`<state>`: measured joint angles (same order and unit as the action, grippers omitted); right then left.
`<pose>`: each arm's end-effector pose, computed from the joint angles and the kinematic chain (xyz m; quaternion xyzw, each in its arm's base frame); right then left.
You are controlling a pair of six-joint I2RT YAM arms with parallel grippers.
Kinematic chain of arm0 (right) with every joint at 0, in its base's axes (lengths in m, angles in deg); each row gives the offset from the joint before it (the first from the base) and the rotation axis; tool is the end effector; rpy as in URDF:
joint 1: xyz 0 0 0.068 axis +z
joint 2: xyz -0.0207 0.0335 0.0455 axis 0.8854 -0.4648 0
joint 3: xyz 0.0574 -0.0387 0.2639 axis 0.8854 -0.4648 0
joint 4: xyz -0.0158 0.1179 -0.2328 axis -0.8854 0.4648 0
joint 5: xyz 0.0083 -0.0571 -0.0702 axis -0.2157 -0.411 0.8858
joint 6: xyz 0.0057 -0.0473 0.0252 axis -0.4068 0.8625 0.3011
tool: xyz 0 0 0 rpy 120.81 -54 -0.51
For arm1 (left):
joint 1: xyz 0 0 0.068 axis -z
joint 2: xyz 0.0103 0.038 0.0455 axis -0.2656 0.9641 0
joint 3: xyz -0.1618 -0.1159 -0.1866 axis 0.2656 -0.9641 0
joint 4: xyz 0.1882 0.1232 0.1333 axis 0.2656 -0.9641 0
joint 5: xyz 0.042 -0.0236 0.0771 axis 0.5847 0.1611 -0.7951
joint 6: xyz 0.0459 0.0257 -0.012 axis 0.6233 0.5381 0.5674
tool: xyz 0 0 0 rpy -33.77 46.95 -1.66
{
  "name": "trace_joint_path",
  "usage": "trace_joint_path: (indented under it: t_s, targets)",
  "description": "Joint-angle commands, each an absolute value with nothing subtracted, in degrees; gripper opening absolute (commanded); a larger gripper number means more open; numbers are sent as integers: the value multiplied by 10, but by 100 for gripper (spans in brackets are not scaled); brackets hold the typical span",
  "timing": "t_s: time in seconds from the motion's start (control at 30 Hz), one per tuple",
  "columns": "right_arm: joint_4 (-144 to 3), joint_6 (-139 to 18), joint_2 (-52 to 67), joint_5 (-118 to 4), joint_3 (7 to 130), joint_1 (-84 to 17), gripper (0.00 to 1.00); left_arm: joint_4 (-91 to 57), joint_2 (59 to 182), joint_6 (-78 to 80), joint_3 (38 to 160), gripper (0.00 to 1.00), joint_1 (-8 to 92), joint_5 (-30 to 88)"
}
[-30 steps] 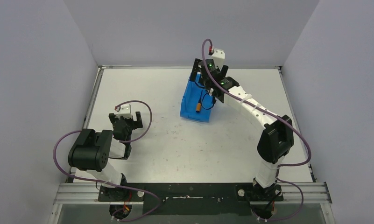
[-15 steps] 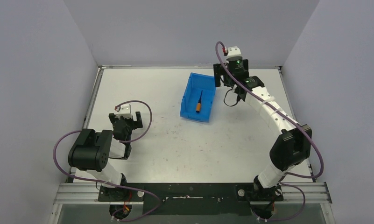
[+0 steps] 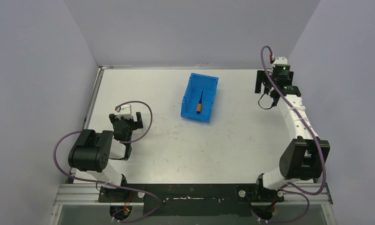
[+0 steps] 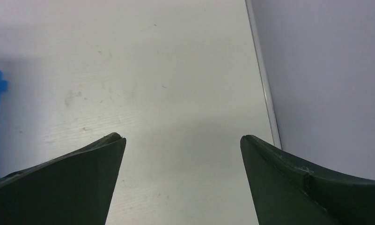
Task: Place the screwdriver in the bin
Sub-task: Reset both arms
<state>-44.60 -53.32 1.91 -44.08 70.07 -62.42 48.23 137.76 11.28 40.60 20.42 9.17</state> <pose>0.3437 -0.0041 0.3334 0.0197 0.8891 -0.0445 0.4551 0.2448 -0.0143 0.1262 -0.0369 0.7727 0.0441 0.6321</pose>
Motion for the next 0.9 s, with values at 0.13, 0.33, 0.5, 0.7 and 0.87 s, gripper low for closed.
trace_joint_path:
  t_s: [0.13, 0.33, 0.5, 0.7, 0.87]
  targets:
    - [-495, -551, 66, -465, 655, -705, 100, 502, 1372, 109, 413, 97, 201, 95]
    - [-509, -541, 65, -477, 640, -714, 100, 503, 1372, 109, 413, 97, 200, 96]
    - [-542, -559, 86, -491, 620, -714, 100, 502, 1372, 109, 413, 97, 201, 95]
    - [-627, -633, 157, -537, 539, -714, 100, 502, 1372, 109, 413, 97, 201, 95]
    - [-801, -678, 286, -578, 375, -714, 100, 502, 1372, 108, 413, 97, 201, 95]
